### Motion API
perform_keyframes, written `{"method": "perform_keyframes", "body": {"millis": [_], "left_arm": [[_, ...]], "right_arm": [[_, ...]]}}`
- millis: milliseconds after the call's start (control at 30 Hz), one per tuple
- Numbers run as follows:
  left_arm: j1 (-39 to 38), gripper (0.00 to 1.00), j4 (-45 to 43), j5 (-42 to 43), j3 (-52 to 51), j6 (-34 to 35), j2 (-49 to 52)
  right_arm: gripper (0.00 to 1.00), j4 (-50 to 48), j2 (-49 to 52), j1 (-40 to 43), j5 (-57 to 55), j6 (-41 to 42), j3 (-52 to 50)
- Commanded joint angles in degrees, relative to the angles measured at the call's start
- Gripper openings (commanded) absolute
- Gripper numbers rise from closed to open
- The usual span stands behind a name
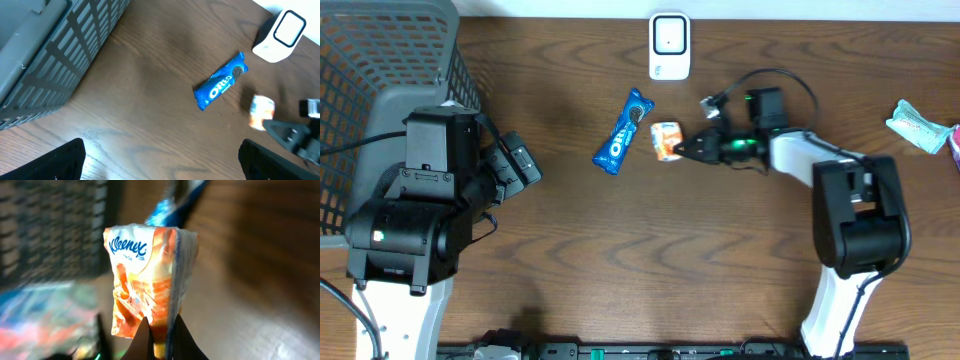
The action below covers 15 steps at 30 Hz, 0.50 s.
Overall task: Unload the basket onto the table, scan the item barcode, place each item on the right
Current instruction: 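Lift the Kleenex pack and hold it toward the scanner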
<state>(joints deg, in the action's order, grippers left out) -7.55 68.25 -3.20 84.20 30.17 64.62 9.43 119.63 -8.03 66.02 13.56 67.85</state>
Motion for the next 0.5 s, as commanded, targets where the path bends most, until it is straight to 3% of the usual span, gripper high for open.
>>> {"method": "perform_keyframes", "body": {"millis": [0, 133, 467], "left_arm": [[0.26, 0.98, 0.11, -0.70, 0.42, -0.13, 0.11], [0.26, 0.98, 0.11, -0.70, 0.42, -0.13, 0.11], [0.26, 0.98, 0.11, -0.70, 0.42, -0.13, 0.11]], "right_arm": [[0.01, 4.85, 0.04, 0.94, 18.14, -16.96, -0.20], [0.01, 10.86, 0.04, 0.59, 18.36, -24.30, -0.20], [0.01, 10.08, 0.07, -1.53, 23.45, -28.65, -0.20]]}}
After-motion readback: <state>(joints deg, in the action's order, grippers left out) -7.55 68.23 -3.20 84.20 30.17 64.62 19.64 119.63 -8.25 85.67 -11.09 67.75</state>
